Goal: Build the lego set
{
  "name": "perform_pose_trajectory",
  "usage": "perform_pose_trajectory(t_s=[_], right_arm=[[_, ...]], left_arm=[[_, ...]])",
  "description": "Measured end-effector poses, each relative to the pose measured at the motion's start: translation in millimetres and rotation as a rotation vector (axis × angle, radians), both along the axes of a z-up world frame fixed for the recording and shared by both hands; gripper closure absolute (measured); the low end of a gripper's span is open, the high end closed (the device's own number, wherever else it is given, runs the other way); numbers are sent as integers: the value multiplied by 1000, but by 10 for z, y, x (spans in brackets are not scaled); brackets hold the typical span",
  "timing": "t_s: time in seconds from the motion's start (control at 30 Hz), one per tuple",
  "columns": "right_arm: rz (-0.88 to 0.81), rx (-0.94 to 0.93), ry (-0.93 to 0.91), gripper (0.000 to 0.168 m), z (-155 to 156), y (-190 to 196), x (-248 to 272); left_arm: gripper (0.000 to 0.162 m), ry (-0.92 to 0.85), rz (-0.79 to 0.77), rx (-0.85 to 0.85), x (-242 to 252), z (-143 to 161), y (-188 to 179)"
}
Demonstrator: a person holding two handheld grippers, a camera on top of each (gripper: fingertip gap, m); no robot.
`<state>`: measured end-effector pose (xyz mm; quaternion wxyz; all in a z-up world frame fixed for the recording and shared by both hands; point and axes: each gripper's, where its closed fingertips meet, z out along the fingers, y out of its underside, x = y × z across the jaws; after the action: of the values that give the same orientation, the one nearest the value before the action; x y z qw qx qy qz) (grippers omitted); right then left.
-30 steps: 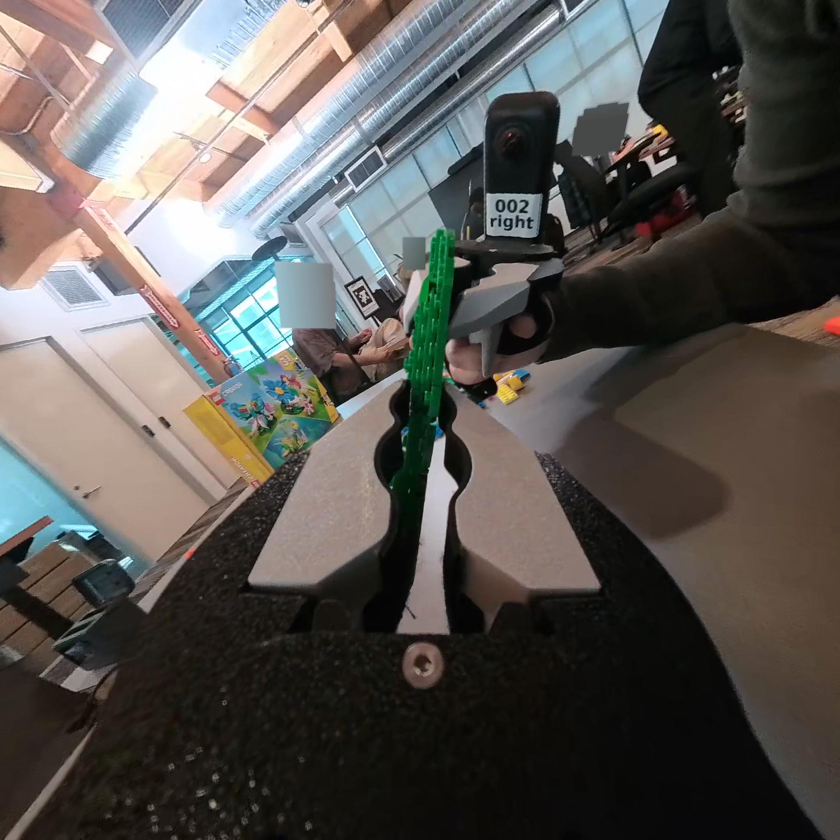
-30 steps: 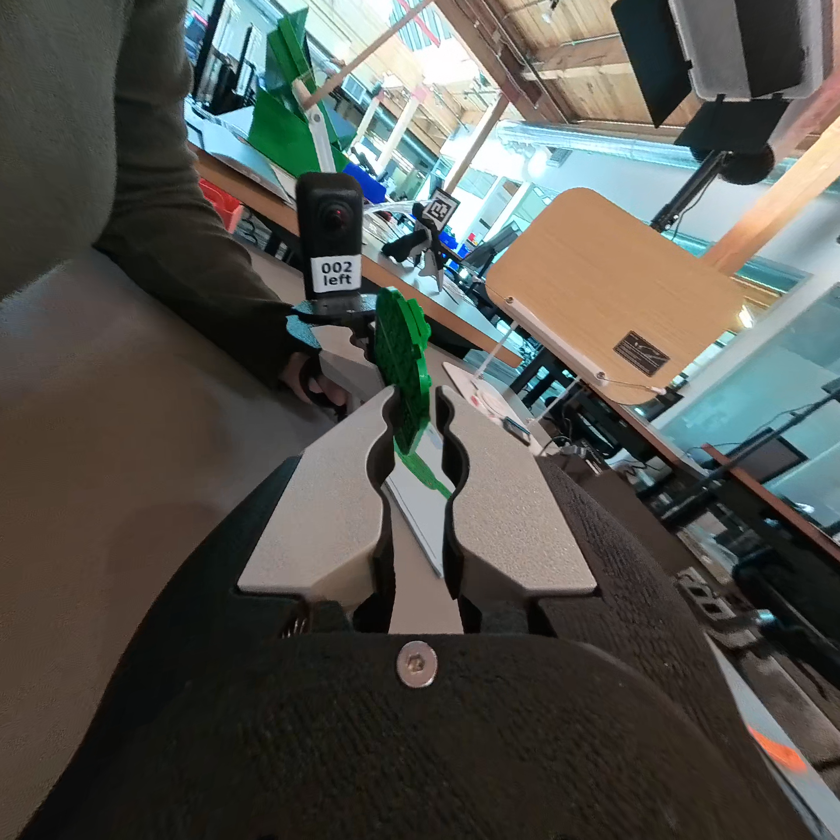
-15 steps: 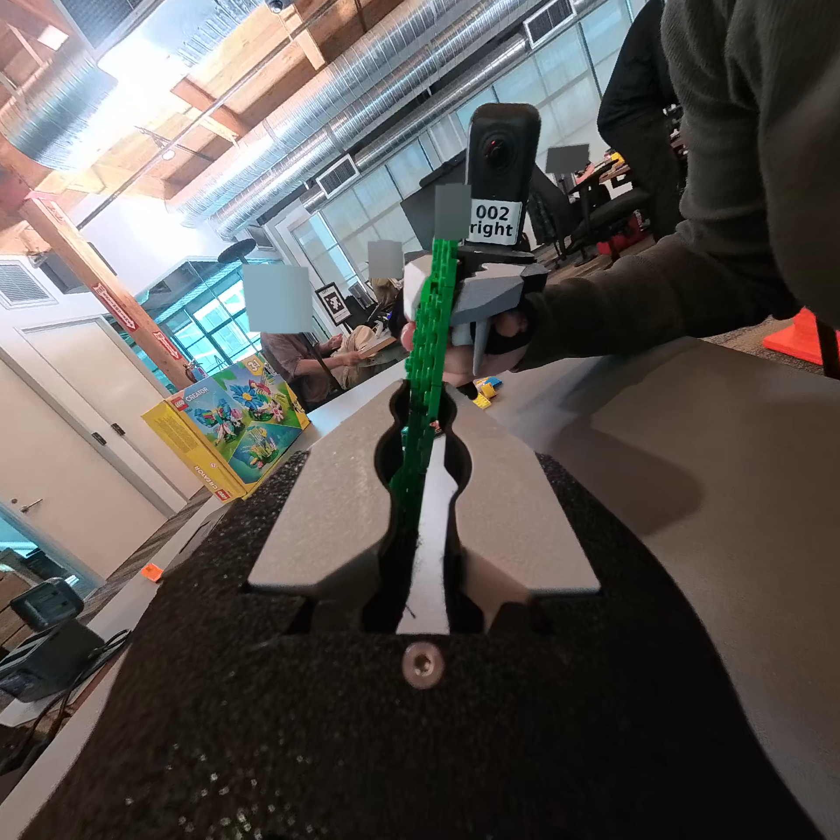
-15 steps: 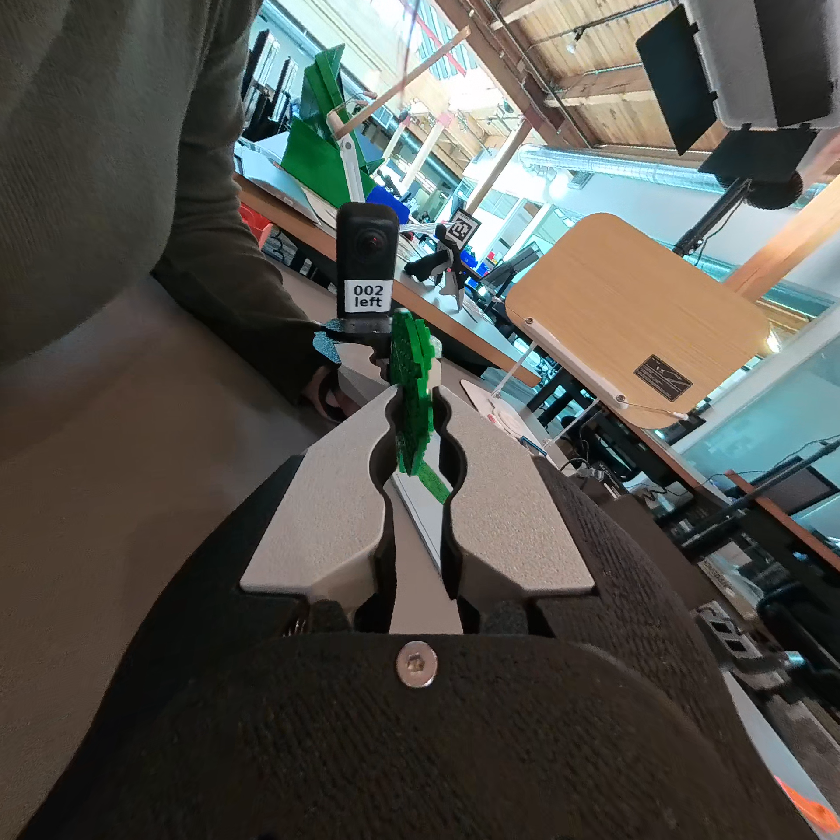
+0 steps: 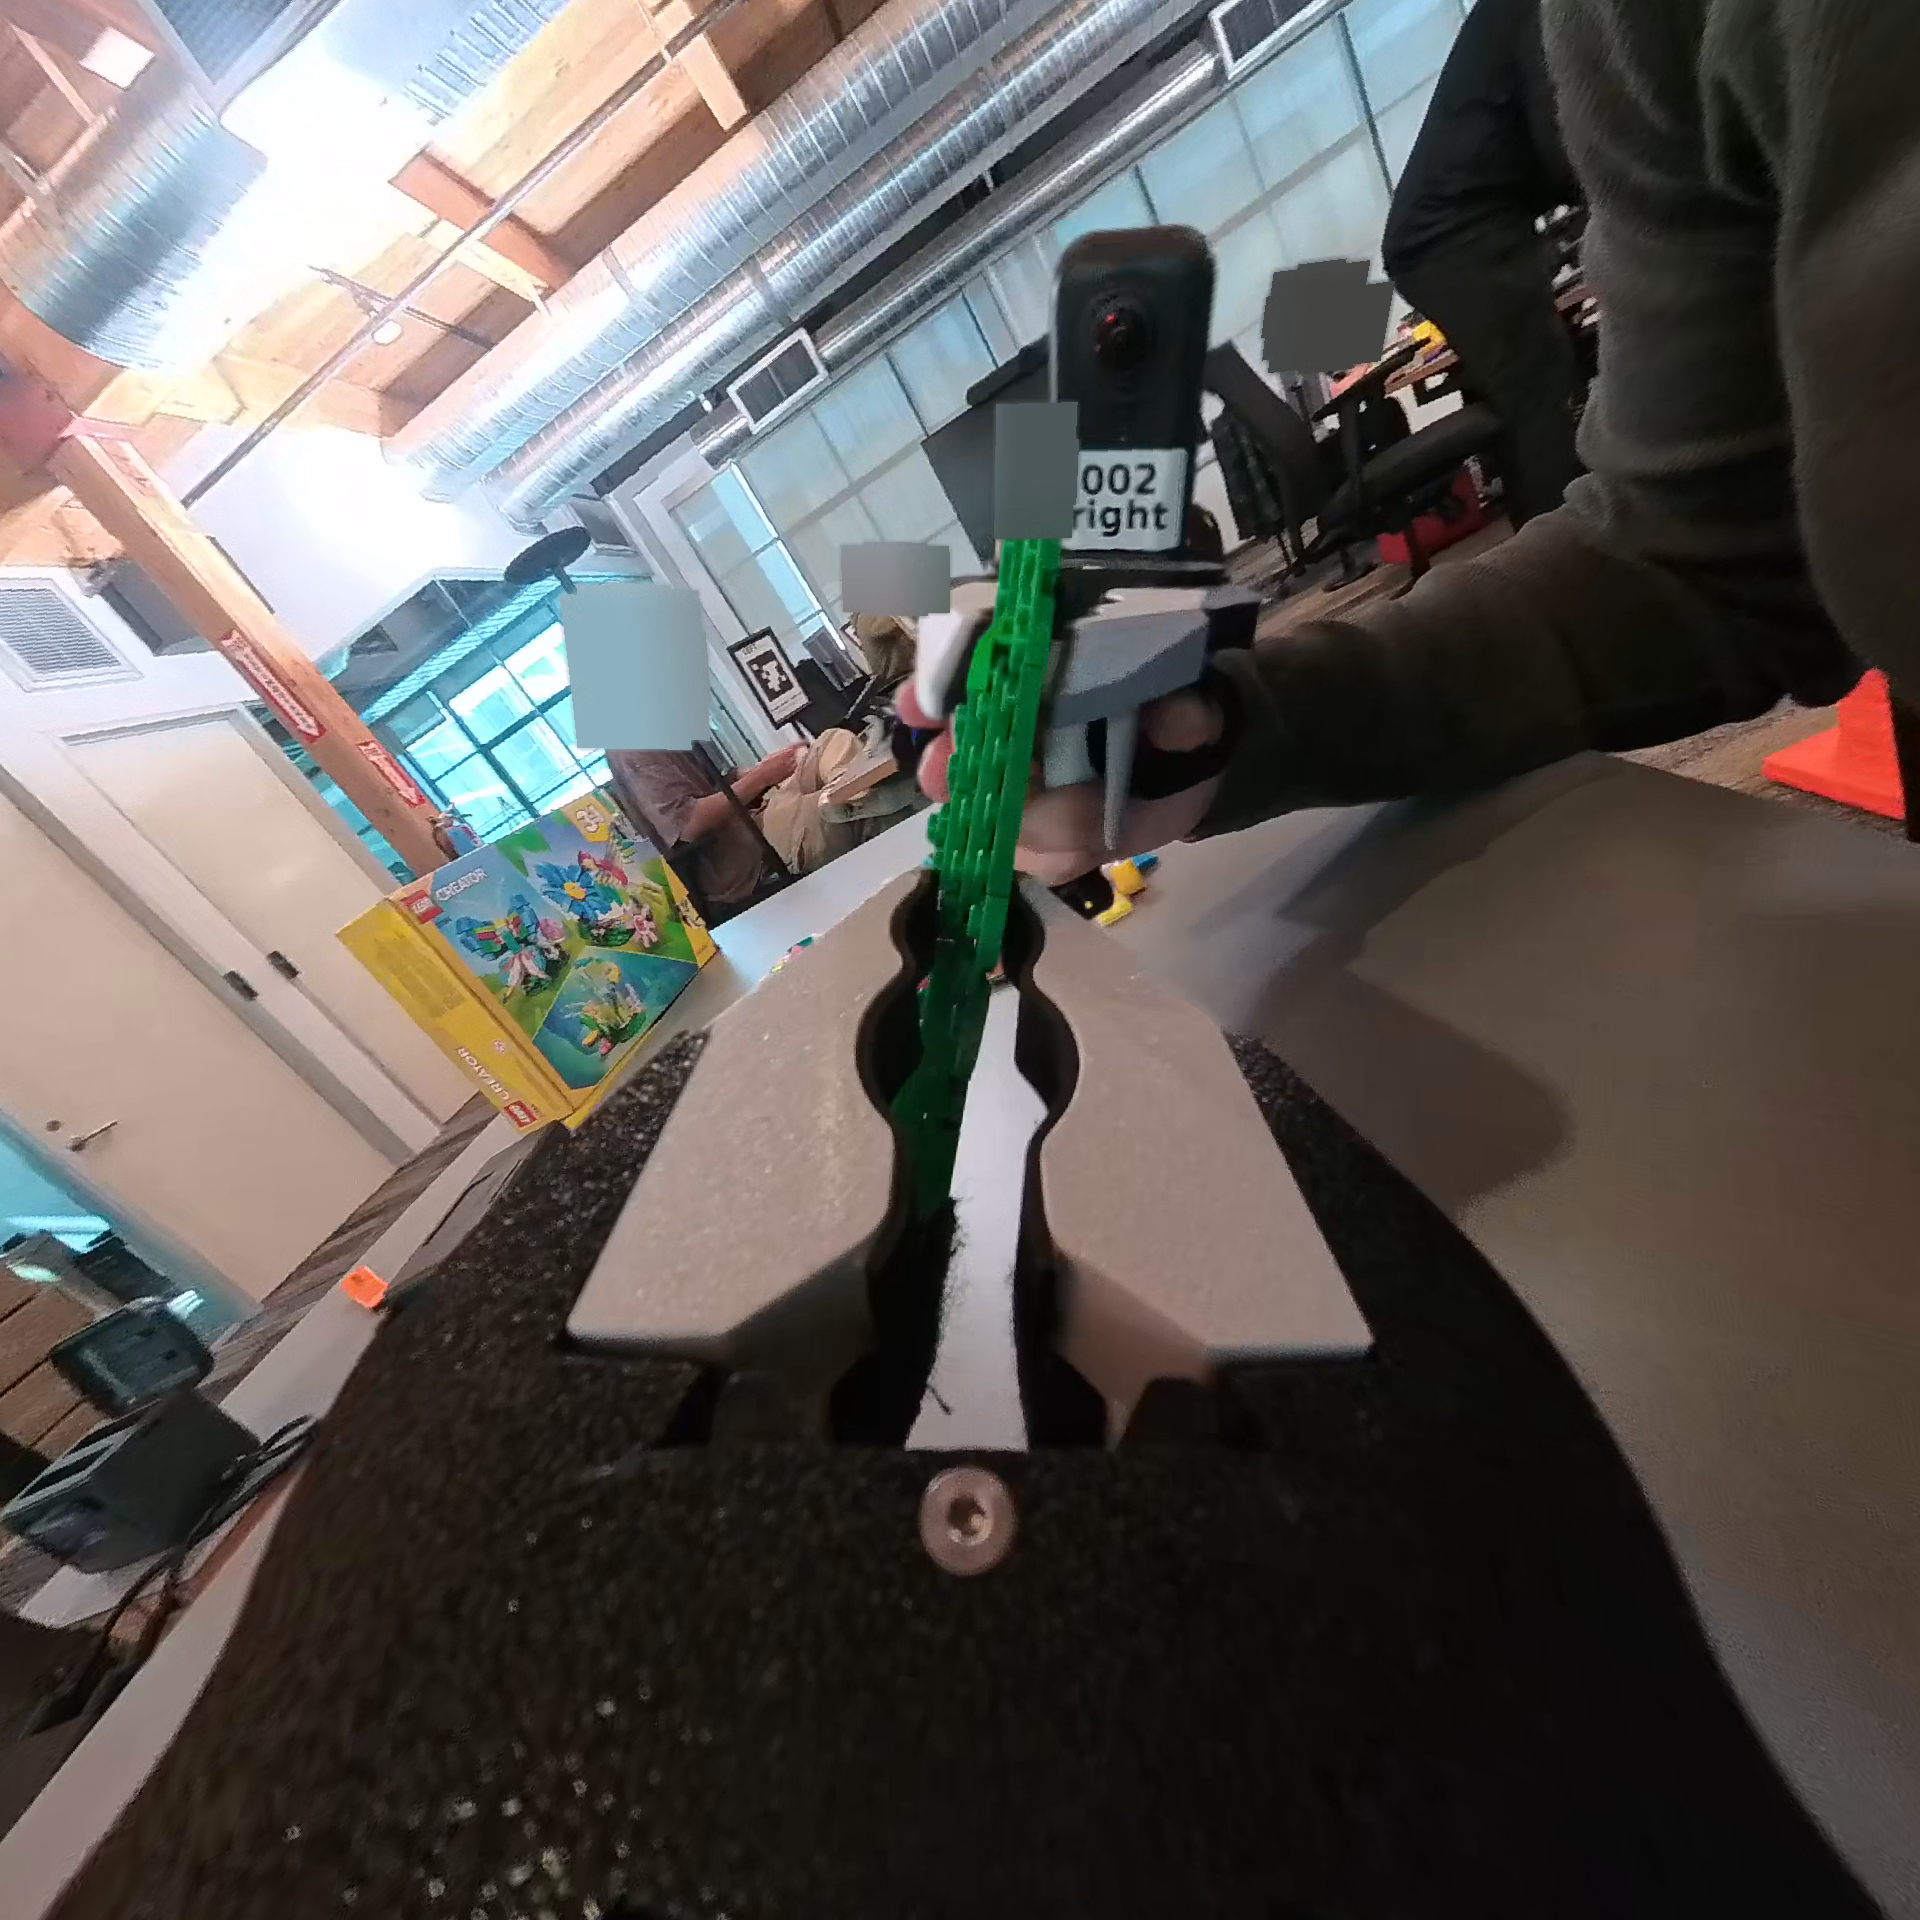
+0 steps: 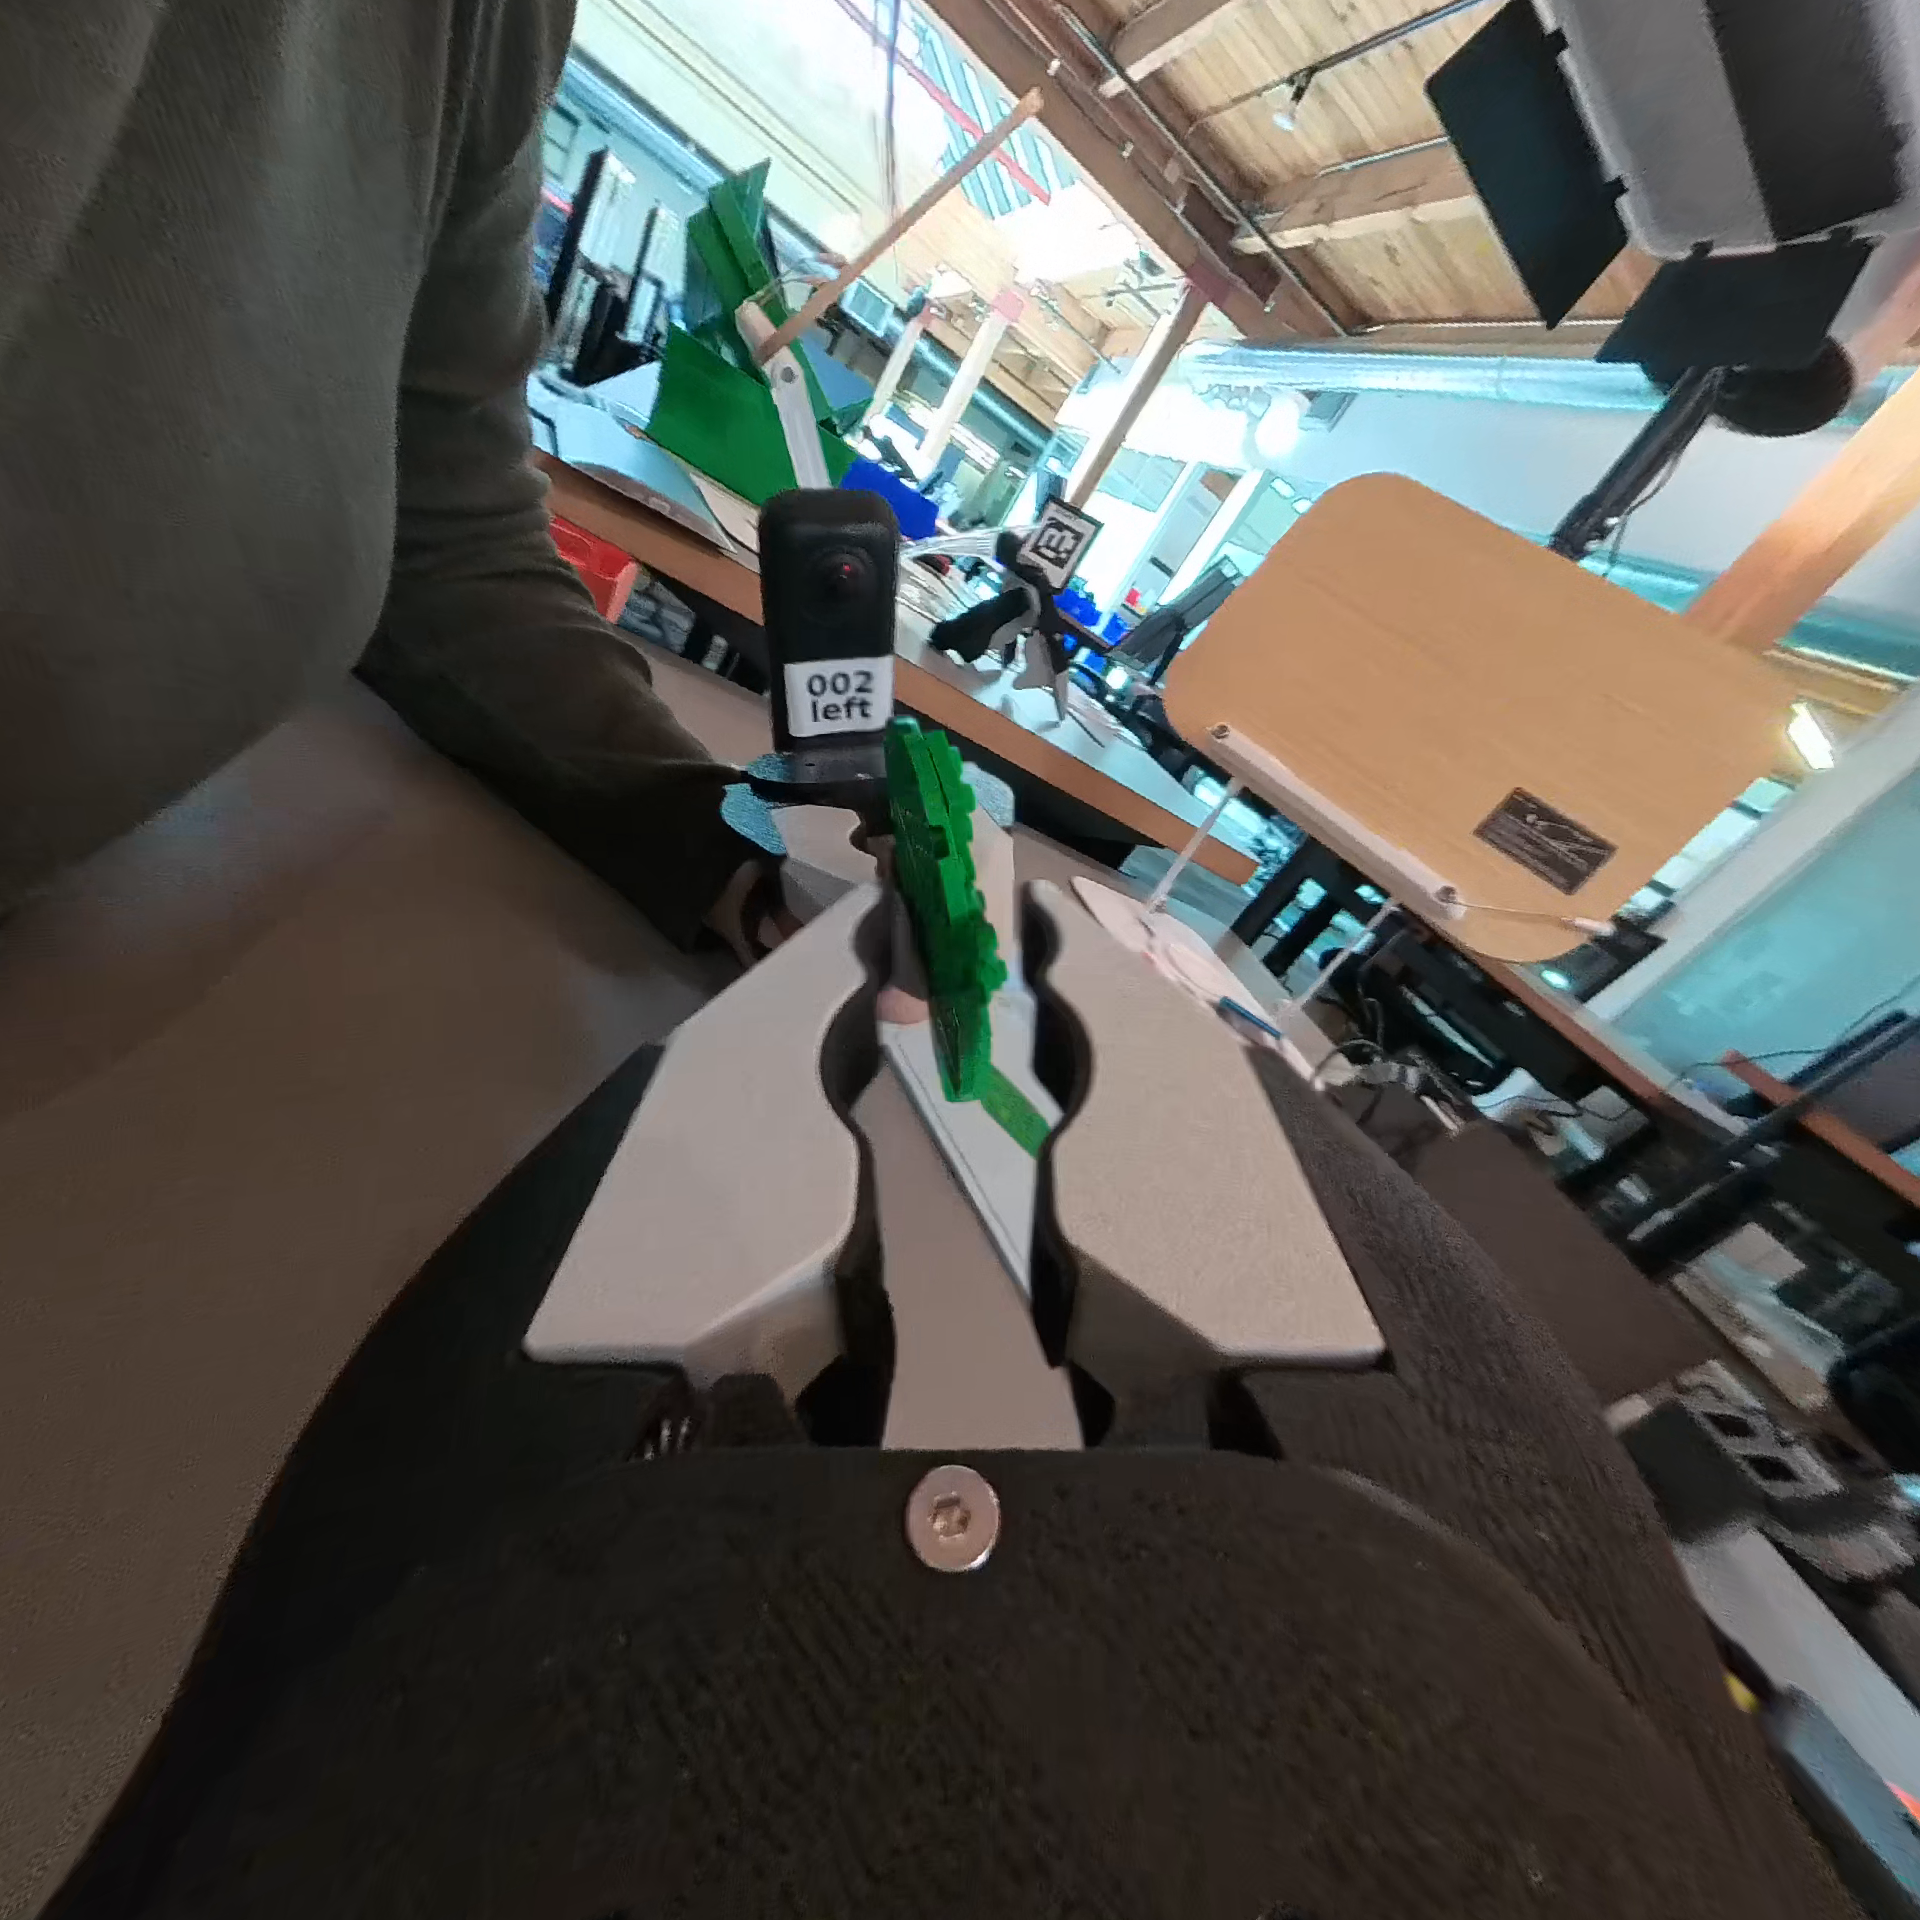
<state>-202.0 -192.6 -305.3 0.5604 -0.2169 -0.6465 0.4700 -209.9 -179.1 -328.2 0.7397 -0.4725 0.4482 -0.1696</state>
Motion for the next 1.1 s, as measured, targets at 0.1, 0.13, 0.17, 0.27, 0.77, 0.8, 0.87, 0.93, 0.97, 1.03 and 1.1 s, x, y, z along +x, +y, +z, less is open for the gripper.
perform_pose_trajectory(t_s=[0.1, 0.13, 0.17, 0.27, 0.77, 0.8, 0.87, 0.93, 0.97, 1.03, 1.1], right_arm=[[-49, -1, -23, 125, -18, 119, -7], [-58, -18, -24, 124, -8, 167, 6], [-68, -38, -18, 124, 9, 223, 23], [-112, -91, 12, 118, 63, 419, 81], [-830, -6, 304, 127, 156, 1497, 213], [-826, -28, 297, 128, 132, 1506, 193], [-833, -33, 276, 131, 78, 1540, 162], [-844, -26, 263, 134, 41, 1571, 154], [-849, -28, 261, 136, 36, 1584, 158], [-856, -35, 261, 138, 34, 1605, 171], [-842, -45, 263, 140, 38, 1596, 173]], left_arm=[[153, -8, 36, 11, -42, 19, 33], [153, -11, 39, 19, -48, 30, 29], [152, -9, 48, 33, -52, 36, 27], [153, 11, 83, 62, -56, 34, 41], [152, 297, 361, 236, -65, -172, 266], [152, 308, 384, 234, -85, -182, 296], [152, 322, 427, 245, -126, -181, 341], [152, 336, 435, 253, -125, -192, 347], [152, 349, 436, 259, -116, -204, 348], [152, 374, 431, 273, -90, -229, 342], [153, 395, 420, 283, -59, -252, 329]])
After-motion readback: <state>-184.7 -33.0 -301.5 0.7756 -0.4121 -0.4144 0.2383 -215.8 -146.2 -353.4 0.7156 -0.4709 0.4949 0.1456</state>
